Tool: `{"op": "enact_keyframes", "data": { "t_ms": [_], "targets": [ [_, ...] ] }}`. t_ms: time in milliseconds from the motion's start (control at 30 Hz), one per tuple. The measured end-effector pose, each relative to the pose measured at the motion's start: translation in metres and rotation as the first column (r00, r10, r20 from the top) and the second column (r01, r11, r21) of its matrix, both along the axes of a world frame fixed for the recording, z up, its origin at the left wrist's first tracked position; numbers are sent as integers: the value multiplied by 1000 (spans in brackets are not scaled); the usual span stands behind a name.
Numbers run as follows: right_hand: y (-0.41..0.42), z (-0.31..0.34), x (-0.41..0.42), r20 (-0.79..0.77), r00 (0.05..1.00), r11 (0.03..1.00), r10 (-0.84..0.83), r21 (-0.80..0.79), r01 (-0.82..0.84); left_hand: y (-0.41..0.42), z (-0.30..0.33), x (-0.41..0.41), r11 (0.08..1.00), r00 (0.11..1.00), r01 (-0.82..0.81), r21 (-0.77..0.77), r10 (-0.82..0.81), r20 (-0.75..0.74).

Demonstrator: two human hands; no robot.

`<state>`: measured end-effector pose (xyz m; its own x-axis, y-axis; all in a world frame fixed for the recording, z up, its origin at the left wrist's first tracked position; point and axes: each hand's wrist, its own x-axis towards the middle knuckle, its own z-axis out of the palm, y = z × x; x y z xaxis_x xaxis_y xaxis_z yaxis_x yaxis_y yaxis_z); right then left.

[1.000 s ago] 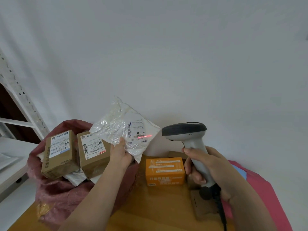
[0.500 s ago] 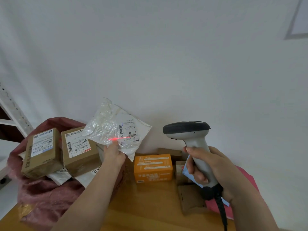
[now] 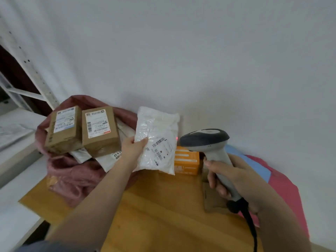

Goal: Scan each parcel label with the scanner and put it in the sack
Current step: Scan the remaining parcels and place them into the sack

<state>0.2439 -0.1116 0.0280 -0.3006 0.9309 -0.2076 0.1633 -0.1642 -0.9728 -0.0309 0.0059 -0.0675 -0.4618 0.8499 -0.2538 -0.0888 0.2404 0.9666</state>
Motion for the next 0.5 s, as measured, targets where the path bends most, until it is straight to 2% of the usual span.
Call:
{"op": "enact_keyframes", "data": {
  "t_ms": [300, 400, 500],
  "targets": [
    [-12, -9, 1, 26, 998, 997, 60, -53, -59, -29, -16, -23, 984, 972, 26, -178, -66, -224],
    [-20, -7, 3, 14, 999, 997, 51, -59, -50, -33, -15, -24, 984, 949, 48, -172, -99, -301],
    [-31, -8, -4, 10, 1000, 996, 20, -83, -20, -42, -14, -27, 985, 941, 73, -158, -121, -317]
  ]
}}
